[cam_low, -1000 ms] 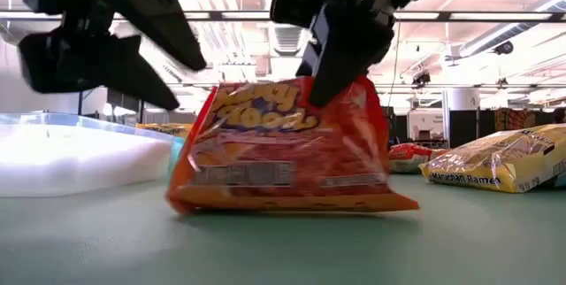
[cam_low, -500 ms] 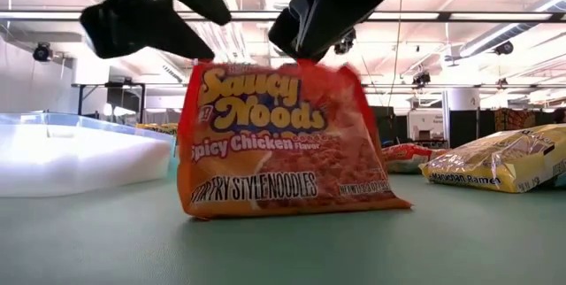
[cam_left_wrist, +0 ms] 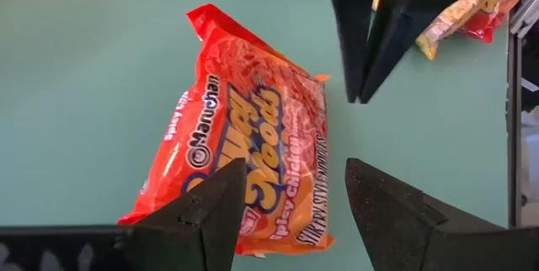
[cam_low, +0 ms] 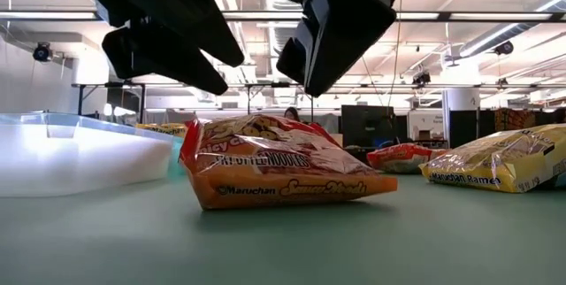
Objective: Sort Maruchan noodles
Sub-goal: Put the orange noodle pack into the white bin
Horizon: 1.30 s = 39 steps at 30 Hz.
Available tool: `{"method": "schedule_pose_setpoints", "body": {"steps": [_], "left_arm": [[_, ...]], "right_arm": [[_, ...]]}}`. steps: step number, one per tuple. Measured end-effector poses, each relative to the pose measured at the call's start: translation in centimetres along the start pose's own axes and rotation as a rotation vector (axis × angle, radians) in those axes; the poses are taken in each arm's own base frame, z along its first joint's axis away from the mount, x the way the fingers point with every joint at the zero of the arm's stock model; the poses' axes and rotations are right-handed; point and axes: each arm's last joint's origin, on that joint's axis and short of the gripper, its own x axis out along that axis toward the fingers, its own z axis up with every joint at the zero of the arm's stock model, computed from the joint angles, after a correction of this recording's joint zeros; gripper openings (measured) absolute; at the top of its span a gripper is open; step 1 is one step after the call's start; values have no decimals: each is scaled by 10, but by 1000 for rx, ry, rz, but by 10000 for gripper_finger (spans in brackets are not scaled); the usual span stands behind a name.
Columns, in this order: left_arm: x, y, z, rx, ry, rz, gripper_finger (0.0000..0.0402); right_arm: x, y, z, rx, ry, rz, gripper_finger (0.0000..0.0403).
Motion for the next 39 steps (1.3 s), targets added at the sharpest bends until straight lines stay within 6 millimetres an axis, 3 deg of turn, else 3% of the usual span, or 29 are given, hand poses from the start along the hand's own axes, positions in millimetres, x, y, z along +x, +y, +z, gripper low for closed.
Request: {"method": "schedule_pose_setpoints", "body": {"steps": [7,16,27,39], "left_arm": [[0,0,0,-17,0,0,188],[0,3,-1,-4,7,30,188],[1,11,-3,41,22,109,187],[5,17,6,137,-30,165,187]], "right_arm": [[6,-1,-8,132,27,0,9],[29,-2,-28,247,-54,-69,9],[44,1,-51,307,-37,-158,9],[59,-10,-82,358,-171,-243,8]]}}
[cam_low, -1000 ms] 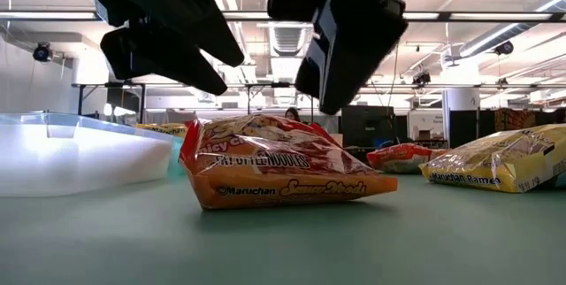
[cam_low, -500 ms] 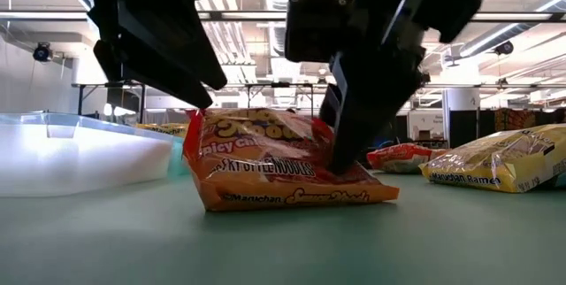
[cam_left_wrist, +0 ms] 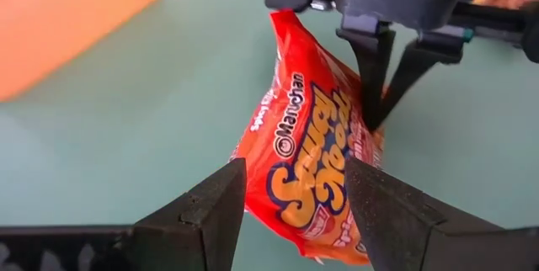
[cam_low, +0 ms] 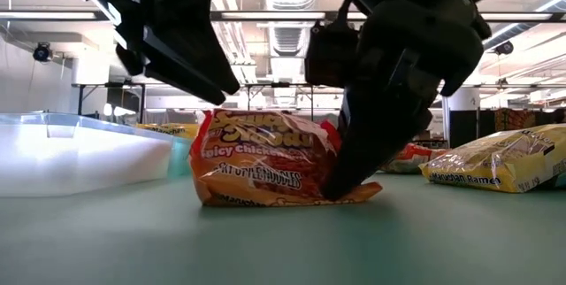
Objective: Sort Maruchan noodles
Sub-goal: Put the orange noodle pack into the white bin
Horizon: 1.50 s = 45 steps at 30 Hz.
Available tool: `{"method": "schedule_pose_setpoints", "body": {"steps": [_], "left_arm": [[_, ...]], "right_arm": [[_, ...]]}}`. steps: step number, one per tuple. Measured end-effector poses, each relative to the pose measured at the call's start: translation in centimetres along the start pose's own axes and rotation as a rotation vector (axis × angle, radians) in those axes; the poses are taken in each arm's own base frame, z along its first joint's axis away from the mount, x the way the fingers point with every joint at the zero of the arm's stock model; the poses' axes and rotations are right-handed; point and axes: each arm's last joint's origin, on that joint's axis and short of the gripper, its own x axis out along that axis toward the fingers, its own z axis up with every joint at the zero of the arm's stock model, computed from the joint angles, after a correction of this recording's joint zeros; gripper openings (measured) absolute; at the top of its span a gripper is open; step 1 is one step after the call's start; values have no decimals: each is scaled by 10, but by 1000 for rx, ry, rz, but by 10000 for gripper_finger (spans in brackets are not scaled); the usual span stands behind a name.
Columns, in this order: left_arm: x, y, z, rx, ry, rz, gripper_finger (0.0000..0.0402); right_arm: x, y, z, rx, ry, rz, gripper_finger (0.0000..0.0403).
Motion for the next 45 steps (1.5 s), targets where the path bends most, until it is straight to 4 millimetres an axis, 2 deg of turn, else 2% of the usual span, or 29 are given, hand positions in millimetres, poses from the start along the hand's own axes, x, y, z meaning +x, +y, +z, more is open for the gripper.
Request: {"method": "schedule_pose_setpoints", "body": {"steps": [7,15,22,29,34,40,45], "left_arm": [[4,5,6,54,-23,36,187],[15,16,15,82,71,-18,187],[23,26,24,151,80,-4,187],[33,37,35,160,192,-149,187],[39,46,42,187,206,-177,188],[49,61,55,168,241,-284,188],[61,75,56,119,298,-367,188]], "right_arm": [[3,-7,-12,-38,-34,-6,8],[4,-7,-12,-265,-42,-9,8],[4,-7,-11,-404,-43,-13,8],[4,-6,-12,-547,-41,-17,9],[5,-6,-12,-625,-41,-18,9],[5,-6,-12,-661,-41,-19,9],[5,-6,-12,-673,-41,-19,9]]}}
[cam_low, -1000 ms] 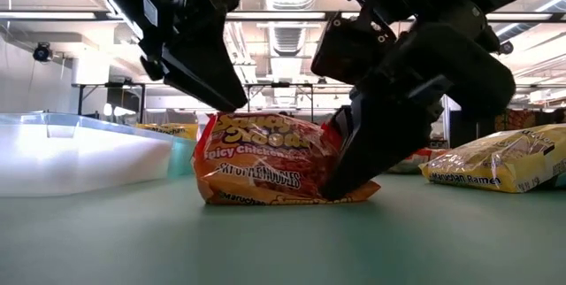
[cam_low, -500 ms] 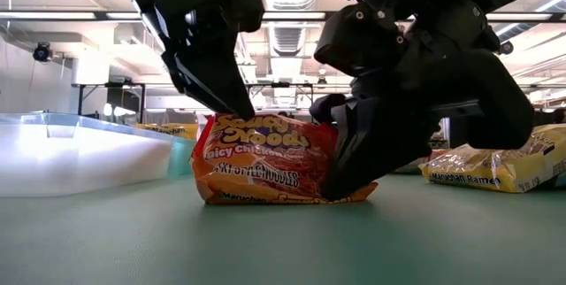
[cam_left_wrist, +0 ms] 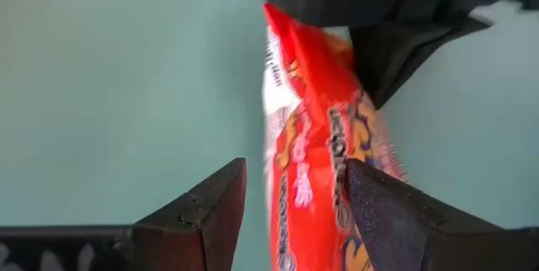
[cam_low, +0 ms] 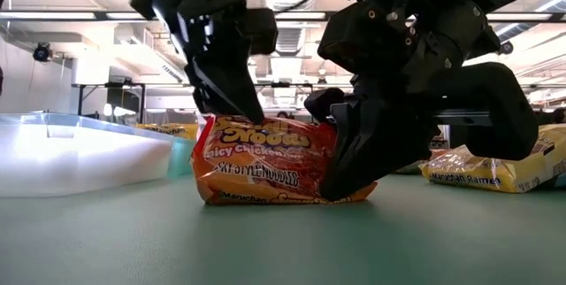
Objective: Sort Maruchan noodles
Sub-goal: Put the orange noodle pack into the white bin
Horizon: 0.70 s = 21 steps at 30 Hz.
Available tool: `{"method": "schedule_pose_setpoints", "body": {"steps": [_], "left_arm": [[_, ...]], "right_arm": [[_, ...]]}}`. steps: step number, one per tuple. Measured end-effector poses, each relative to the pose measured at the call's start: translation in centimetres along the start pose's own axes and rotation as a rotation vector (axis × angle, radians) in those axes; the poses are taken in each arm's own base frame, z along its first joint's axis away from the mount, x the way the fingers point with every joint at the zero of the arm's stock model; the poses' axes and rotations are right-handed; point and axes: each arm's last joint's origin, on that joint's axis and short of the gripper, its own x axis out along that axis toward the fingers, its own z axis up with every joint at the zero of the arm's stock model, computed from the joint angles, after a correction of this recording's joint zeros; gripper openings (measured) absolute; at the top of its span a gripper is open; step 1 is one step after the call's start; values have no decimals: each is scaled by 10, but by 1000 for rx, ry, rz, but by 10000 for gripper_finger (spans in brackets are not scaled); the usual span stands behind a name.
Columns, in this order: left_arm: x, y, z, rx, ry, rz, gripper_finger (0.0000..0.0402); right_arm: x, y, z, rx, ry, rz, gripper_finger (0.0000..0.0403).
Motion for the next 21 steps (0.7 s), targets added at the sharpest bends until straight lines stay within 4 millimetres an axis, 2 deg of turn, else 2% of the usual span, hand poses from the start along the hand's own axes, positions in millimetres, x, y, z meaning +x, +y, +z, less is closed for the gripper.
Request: {"method": "schedule_pose_setpoints", "body": {"steps": [4,13,21], "left_arm": [[10,4,-5,-43,47,-166,188],[37,7,-10,-94,86,-248,188],[40,6,-12,-93,106,-295,177]], "right_arm": [[0,0,0,0,1,0,9],[0,0,-1,2,4,0,9],[0,0,-1,3,7,2,8]]}}
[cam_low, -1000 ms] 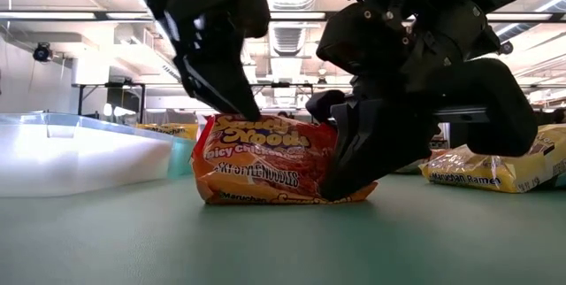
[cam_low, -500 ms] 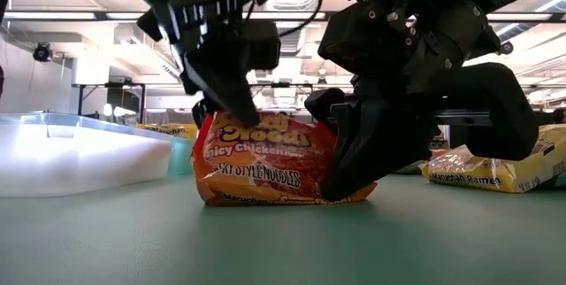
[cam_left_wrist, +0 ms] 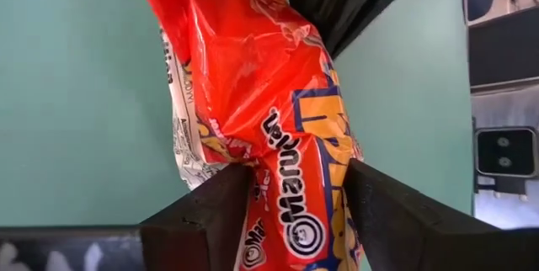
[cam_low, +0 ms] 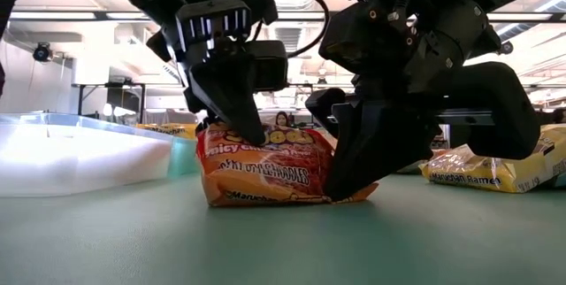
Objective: Sort Maruchan noodles
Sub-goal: Put the orange noodle pack into the white bin
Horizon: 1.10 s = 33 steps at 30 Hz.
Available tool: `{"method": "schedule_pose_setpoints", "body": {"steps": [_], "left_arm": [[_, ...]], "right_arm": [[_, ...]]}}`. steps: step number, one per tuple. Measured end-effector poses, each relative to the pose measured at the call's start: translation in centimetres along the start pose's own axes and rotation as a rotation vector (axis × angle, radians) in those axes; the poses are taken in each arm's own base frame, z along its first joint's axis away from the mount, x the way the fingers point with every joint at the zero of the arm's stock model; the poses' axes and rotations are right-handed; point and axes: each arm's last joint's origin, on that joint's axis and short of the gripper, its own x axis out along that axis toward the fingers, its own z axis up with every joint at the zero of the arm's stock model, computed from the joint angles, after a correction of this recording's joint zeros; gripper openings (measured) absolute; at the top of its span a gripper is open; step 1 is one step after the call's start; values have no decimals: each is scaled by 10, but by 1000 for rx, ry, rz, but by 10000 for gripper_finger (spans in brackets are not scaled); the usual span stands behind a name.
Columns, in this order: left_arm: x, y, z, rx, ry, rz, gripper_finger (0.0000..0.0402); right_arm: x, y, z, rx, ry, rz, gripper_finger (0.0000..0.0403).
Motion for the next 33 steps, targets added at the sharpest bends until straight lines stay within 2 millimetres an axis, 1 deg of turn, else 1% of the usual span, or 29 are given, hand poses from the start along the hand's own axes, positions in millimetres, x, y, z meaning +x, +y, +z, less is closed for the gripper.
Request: {"method": "schedule_pose_setpoints", "body": {"steps": [3,6,9,11,13,15,20,23,25,28,33], "left_arm": [[0,-1,-1,-6,13,-10,154],[0,-1,-1,-16,14,-13,123],[0,-1,-1,-27,14,-13,95],[0,-1,-1,-35,14,-13,84],[0,-1,-1,-40,10,-13,82],[0,-1,0,-39,9,-14,81],[-2,-4,-1,-32,25,-34,78],[-6,-7,-1,-27,29,-48,78],[-8,-8,-1,-19,32,-57,78],[-11,-9,-1,-14,33,-57,78],[-23,-15,-1,22,40,-52,77]], "right_arm": [[0,0,0,0,0,0,8],[-1,0,1,1,-3,0,9],[-3,-1,4,1,-11,-1,9],[-7,-1,8,20,-19,0,9],[-14,-1,13,45,-3,5,9],[-25,-1,17,60,37,10,9],[-61,-2,27,71,135,22,9],[-81,-2,30,130,133,20,9],[-90,-2,29,173,115,16,9],[-100,0,23,232,107,8,9],[-106,3,12,325,113,3,9]]}}
